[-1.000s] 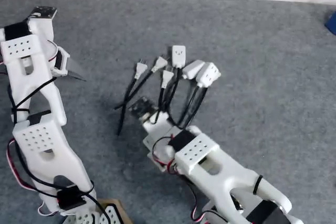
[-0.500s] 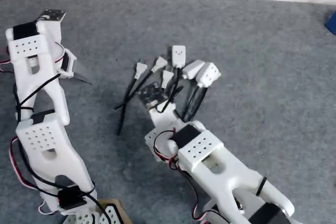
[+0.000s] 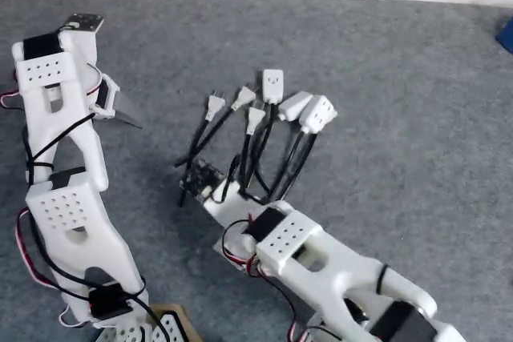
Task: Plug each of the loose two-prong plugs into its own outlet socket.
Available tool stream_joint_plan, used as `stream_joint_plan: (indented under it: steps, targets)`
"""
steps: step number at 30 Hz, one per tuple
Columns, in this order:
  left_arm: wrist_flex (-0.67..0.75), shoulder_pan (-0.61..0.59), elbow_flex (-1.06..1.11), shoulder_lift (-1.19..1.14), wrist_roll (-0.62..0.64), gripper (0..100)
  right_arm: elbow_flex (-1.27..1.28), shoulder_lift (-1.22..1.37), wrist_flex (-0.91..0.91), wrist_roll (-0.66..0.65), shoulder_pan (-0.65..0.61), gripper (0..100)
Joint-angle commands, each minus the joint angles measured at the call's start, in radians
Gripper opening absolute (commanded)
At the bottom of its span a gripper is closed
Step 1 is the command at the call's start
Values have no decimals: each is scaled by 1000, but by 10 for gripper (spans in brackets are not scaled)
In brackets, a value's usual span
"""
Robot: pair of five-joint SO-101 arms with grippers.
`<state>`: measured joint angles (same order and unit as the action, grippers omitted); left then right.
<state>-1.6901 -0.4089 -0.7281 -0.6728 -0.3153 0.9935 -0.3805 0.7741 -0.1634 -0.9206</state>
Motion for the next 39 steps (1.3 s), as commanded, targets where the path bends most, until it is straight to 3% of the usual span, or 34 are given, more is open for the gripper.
stream_joint_plan:
  steps: [1,17,24,30,33,39]
  targets:
    - [2,15,-5,62,-8,373,-5,30,-22,-8,-24,328]
    - [2,16,-5,62,-9,373,-61,85,-35,2,-38,323]
    - [2,18,-5,62,-9,373,-122,96,-76,-44,-61,107]
    - [-5,15,-4,62,-9,373,-70,87,-82,-140,-90,50]
    - [-5,13,-2,62,-11,373,-39,87,-82,-201,-168,6]
    - [23,13,64,62,-12,373,-30,85,-79,-238,-275,9]
